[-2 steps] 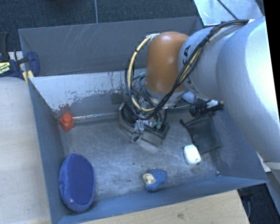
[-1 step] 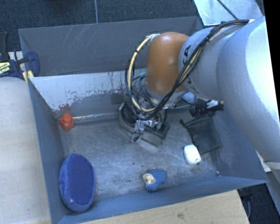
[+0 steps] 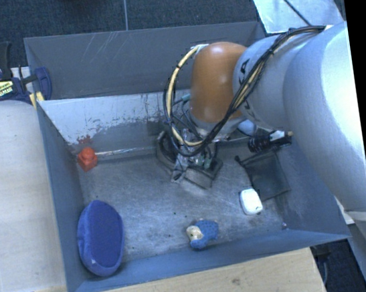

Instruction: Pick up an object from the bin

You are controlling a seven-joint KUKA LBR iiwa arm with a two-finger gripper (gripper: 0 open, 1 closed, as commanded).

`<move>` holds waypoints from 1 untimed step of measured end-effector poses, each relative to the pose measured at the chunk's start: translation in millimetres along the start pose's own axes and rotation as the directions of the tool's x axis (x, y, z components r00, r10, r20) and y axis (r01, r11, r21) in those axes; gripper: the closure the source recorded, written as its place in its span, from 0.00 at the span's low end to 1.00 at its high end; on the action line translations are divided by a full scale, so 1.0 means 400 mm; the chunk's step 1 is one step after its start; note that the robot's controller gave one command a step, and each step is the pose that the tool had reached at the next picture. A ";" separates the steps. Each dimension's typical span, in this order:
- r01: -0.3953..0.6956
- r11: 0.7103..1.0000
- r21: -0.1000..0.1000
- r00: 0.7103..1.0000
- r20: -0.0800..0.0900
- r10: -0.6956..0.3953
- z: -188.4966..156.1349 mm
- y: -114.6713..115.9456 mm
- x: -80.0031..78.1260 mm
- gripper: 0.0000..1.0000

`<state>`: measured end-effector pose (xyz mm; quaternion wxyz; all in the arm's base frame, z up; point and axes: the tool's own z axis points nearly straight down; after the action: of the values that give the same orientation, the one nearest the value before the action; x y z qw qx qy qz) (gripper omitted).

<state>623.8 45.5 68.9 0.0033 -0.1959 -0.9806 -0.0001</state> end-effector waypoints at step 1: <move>0.001 1.000 0.000 1.000 0.004 -0.001 -0.089 -0.004 0.001 1.00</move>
Offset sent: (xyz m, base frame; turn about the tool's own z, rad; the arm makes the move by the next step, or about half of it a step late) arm 0.0003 0.0000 0.0362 0.0000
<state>623.2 44.0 104.4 0.0013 -0.1956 -0.9807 0.0006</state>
